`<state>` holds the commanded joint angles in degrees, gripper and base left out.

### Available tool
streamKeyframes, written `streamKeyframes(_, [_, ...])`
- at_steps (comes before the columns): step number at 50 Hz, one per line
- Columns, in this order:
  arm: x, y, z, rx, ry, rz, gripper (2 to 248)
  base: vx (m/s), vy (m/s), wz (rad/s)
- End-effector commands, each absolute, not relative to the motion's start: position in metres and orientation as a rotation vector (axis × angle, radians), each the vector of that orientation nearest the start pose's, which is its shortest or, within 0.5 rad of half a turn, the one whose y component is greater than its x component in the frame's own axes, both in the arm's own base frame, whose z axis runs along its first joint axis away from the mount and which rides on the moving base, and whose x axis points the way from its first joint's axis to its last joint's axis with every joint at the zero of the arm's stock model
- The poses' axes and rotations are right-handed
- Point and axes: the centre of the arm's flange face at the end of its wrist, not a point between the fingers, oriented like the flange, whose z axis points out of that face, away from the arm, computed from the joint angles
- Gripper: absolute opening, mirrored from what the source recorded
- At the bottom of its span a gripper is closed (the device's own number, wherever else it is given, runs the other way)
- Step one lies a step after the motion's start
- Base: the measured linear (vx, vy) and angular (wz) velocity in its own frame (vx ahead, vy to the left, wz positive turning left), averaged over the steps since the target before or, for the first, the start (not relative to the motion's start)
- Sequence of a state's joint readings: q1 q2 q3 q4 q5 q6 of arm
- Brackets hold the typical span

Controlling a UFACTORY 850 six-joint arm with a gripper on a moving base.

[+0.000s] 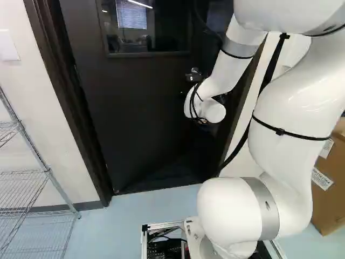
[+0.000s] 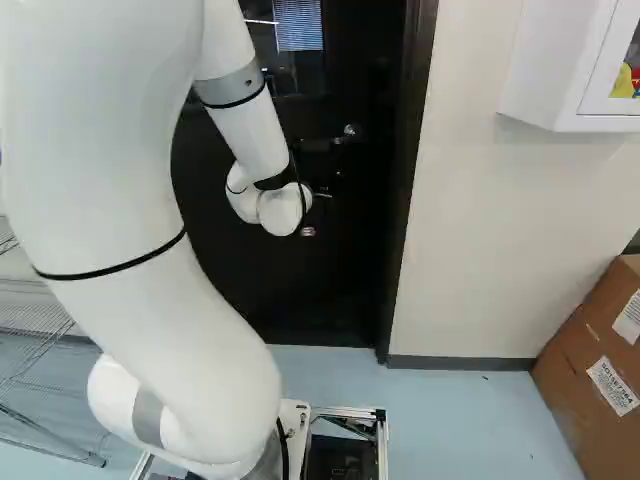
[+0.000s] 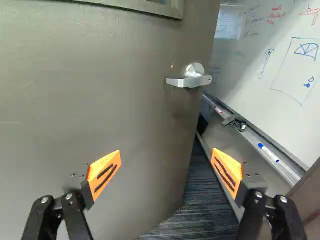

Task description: Open the door and move inside

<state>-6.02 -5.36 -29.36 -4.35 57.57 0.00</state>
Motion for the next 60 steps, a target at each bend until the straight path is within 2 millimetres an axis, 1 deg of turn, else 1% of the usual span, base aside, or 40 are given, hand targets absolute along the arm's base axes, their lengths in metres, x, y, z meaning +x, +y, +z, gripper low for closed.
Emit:
streamKeyframes(16, [0.4,-0.036,0.411,-2.419,0.01,-2.076,247,0.0,0.0,0.0])
streamKeyframes(22, [0.392,-0.035,0.411,-2.418,0.008,-2.075,247,0.0,0.0,0.0])
streamKeyframes(50, [0.39,-0.034,0.411,-2.418,0.008,-2.075,247,0.011,0.001,0.008])
streamKeyframes(60, [0.39,-0.034,0.411,-2.418,0.008,-2.075,247,0.048,0.0,-0.172])
